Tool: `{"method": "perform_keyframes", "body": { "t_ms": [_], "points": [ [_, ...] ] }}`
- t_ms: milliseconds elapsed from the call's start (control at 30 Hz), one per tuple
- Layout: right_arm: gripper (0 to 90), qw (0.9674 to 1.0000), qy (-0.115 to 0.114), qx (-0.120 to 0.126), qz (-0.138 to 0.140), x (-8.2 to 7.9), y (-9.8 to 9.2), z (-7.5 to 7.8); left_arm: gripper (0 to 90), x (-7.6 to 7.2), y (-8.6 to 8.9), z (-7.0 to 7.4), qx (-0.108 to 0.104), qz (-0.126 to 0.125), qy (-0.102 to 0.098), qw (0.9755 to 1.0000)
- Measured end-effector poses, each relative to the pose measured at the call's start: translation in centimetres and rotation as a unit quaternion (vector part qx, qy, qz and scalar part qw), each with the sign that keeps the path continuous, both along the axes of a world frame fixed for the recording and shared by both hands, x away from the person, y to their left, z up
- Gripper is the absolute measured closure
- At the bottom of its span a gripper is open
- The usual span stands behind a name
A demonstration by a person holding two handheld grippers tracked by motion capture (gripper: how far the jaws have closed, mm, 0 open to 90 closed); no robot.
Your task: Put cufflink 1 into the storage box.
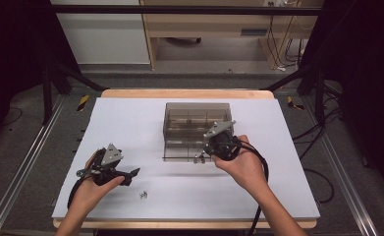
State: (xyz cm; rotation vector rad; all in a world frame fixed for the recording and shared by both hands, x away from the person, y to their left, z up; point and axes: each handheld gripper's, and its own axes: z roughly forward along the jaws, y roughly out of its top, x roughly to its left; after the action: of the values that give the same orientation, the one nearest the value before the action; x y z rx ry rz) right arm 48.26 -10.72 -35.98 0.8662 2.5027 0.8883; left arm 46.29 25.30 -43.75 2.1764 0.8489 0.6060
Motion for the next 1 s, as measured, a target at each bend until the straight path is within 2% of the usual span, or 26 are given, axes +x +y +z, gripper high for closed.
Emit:
{"method": "perform_keyframes", "body": {
  "t_ms": [167, 333, 467, 567, 600, 667, 833, 933, 1000],
  "points": [
    [89.3, 0.9993, -0.025, 0.022, -0.019, -2.0, -1.4, -0.8, 7.9, 0.5, -1.2, 1.2, 0.001, -0.012, -0.011, 0.9999],
    [90.0, 0.9984, -0.023, 0.043, -0.03, -3.7, -1.9, -2.3, 11.7, 1.3, -2.5, 2.8, -0.002, -0.025, -0.024, 0.9994],
    [90.0, 0.998, -0.022, 0.047, -0.035, -4.5, -1.7, -4.1, 18.0, 2.1, -3.6, 4.1, -0.022, -0.038, -0.036, 0.9984],
    [90.0, 0.9975, -0.02, 0.047, -0.049, -4.7, -1.7, -5.3, 22.9, 2.9, -4.5, 4.9, -0.032, -0.048, -0.039, 0.9976],
    [90.0, 0.9969, -0.022, 0.054, -0.054, -4.7, -1.8, -5.6, 24.4, 3.1, -4.6, 5.0, -0.034, -0.05, -0.038, 0.9975],
    [90.0, 0.996, -0.027, 0.06, -0.061, -4.8, -1.9, -5.8, 27.8, 3.7, -5.1, 5.3, -0.052, -0.054, -0.029, 0.9968],
    [90.0, 0.9923, -0.055, 0.082, -0.074, -5.2, -1.7, -6.2, 36.4, 4.8, -6.4, 5.5, -0.05, -0.06, -0.019, 0.9968],
    [90.0, 0.9916, -0.068, 0.077, -0.079, -5.4, -1.5, -6.8, 40.1, 5.2, -7.2, 5.6, -0.049, -0.063, -0.019, 0.9966],
    [90.0, 0.9906, -0.075, 0.077, -0.085, -5.4, -1.5, -7.2, 44.1, 5.5, -7.6, 5.8, -0.055, -0.065, -0.015, 0.9962]
  ]
}}
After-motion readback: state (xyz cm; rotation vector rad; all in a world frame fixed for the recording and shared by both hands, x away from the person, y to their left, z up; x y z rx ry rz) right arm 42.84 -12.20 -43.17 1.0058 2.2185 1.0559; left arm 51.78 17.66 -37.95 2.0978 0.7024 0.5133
